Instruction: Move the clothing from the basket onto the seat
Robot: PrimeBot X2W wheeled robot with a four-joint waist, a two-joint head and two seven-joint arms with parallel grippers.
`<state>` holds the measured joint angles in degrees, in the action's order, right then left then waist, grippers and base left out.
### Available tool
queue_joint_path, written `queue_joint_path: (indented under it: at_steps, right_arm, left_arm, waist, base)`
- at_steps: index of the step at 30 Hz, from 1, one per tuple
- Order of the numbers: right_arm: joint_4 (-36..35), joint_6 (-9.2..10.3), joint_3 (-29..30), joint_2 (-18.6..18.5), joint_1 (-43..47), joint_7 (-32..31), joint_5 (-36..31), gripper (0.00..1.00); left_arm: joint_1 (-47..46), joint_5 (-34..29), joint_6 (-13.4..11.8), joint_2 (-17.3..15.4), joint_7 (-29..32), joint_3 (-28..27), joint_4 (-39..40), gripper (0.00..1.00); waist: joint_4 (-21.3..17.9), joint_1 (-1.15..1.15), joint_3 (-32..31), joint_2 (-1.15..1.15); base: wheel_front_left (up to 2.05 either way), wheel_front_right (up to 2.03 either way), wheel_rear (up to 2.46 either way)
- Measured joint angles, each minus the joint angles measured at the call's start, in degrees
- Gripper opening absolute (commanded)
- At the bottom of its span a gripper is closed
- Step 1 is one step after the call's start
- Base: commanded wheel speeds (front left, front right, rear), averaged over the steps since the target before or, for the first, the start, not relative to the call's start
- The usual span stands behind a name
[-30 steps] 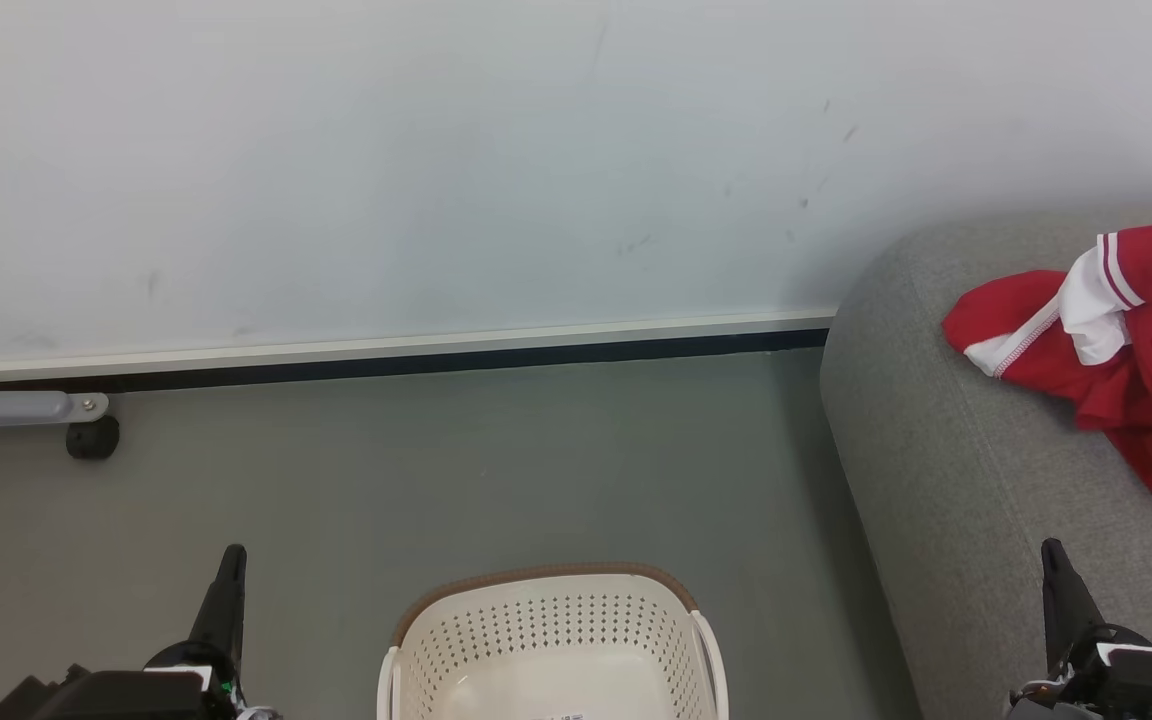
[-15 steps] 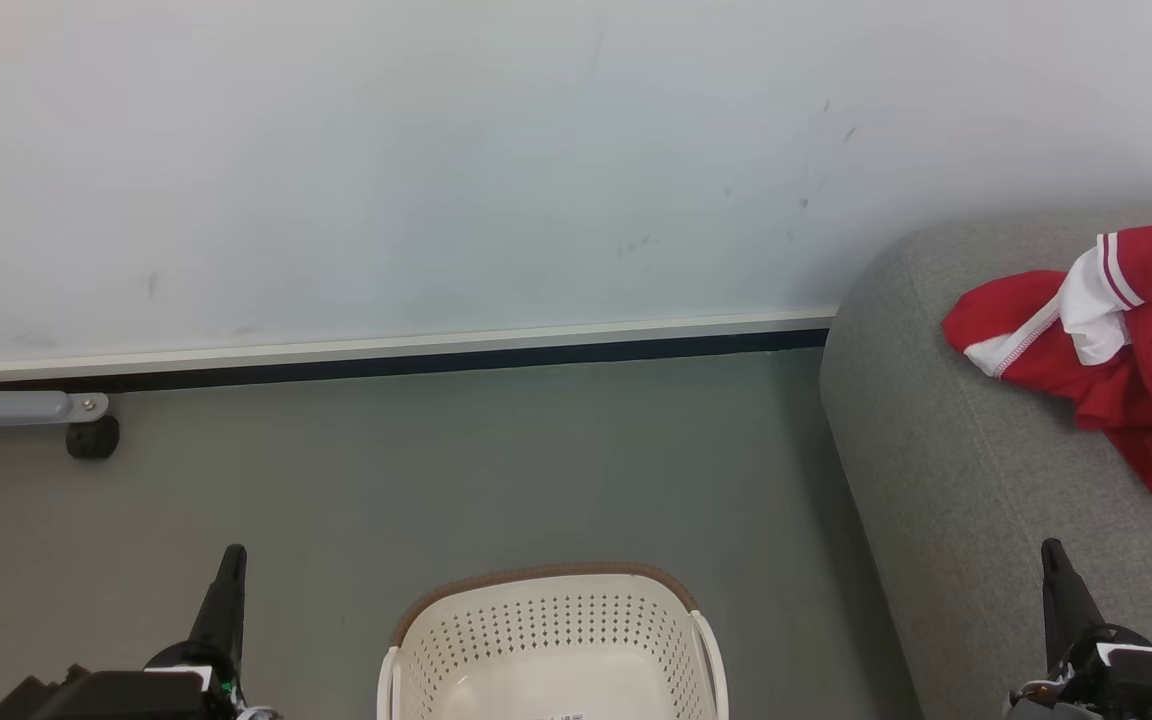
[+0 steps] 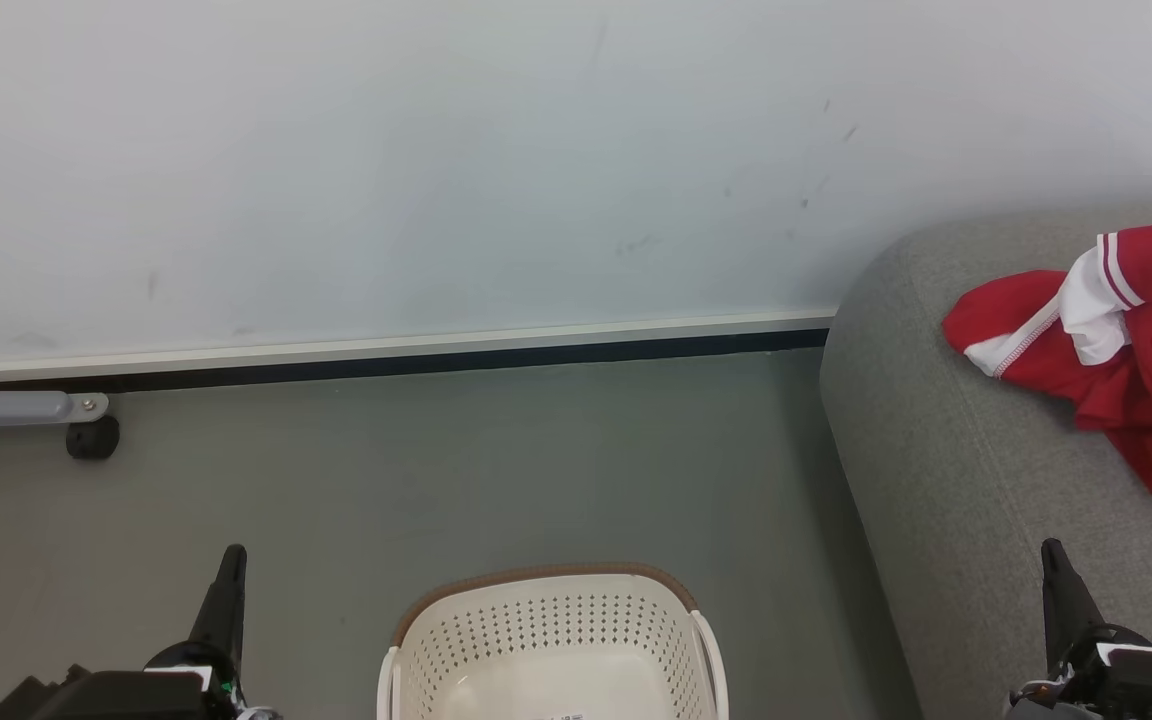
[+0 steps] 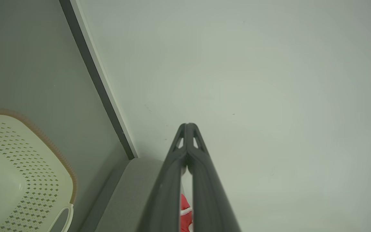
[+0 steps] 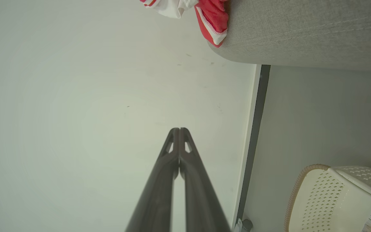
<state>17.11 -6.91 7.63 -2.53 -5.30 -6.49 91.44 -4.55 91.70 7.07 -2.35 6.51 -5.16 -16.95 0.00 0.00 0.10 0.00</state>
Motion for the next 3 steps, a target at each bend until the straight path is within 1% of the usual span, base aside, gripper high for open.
queue_joint_path:
  at_steps: [3]
  right_arm:
    - [0.0,0.0,0.0,0.0,0.0,0.0,0.0,0.0]
  left_arm:
    - [0.0,0.0,0.0,0.0,0.0,0.0,0.0,0.0]
  waist:
    - [0.0,0.0,0.0,0.0]
  base:
    - [0.0,0.0,0.0]
